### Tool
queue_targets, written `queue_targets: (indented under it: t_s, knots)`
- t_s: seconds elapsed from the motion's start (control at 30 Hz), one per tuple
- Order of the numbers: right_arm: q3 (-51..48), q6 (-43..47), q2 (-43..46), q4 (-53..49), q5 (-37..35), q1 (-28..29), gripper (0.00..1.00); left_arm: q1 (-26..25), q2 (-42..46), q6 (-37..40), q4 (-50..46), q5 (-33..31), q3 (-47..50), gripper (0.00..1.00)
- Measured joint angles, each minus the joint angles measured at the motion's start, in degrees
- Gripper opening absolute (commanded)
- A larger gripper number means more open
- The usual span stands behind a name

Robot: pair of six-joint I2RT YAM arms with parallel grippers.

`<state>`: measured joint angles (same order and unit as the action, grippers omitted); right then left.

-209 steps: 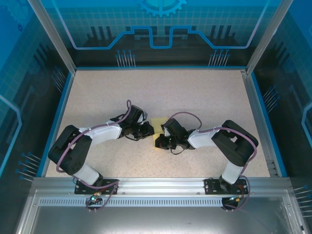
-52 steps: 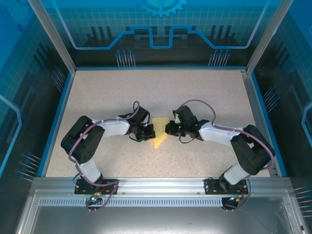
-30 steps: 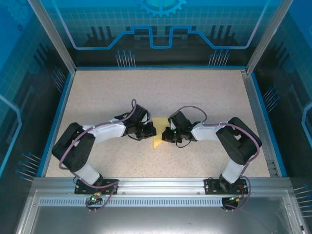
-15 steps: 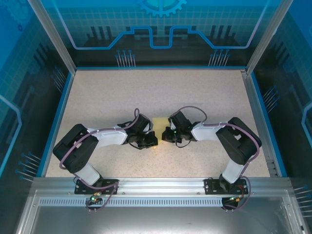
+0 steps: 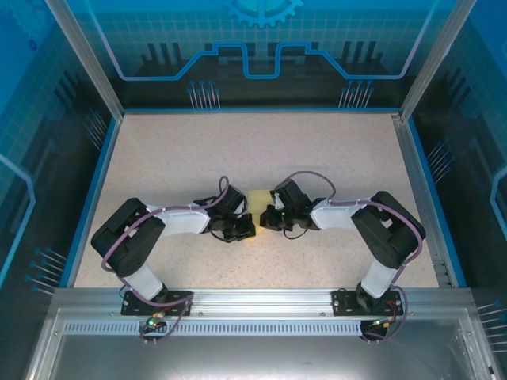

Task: Fold a paper plane with a square sheet of paper (pick it up from the middle)
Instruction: Third fold the triangle at the center of the table.

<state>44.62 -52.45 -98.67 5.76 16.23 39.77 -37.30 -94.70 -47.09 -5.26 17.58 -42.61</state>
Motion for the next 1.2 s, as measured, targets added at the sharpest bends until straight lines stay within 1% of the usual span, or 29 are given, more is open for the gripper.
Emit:
queue_targets:
  t_s: [0.2, 0.43, 0.8, 0.97, 1.2]
  knots:
    - [0.0, -0.1, -0.2, 1.2, 0.8, 0.9, 0.0, 0.0, 0.0, 0.0, 0.0, 0.0, 0.0, 0.0]
    - [-0.1, -0.7, -2.3, 1.8, 1.0, 1.1, 0.0, 0.0, 0.2, -0.7, 1.0, 0.0, 0.7, 0.0]
    - [-0.1, -0.2, -2.6, 1.7, 0.9, 0.7, 0.0, 0.0, 0.7, -1.0, 2.1, 0.0, 1.6, 0.0]
    - [0.1, 1.9, -2.6, 0.6, 2.1, -2.1, 0.0, 0.0, 1.2, -1.1, 2.1, -0.5, 2.1, 0.0]
    - [1.0, 4.8, -2.9, -1.1, 3.0, -7.9, 0.0, 0.0, 1.7, -1.1, 2.2, -0.9, 2.6, 0.0]
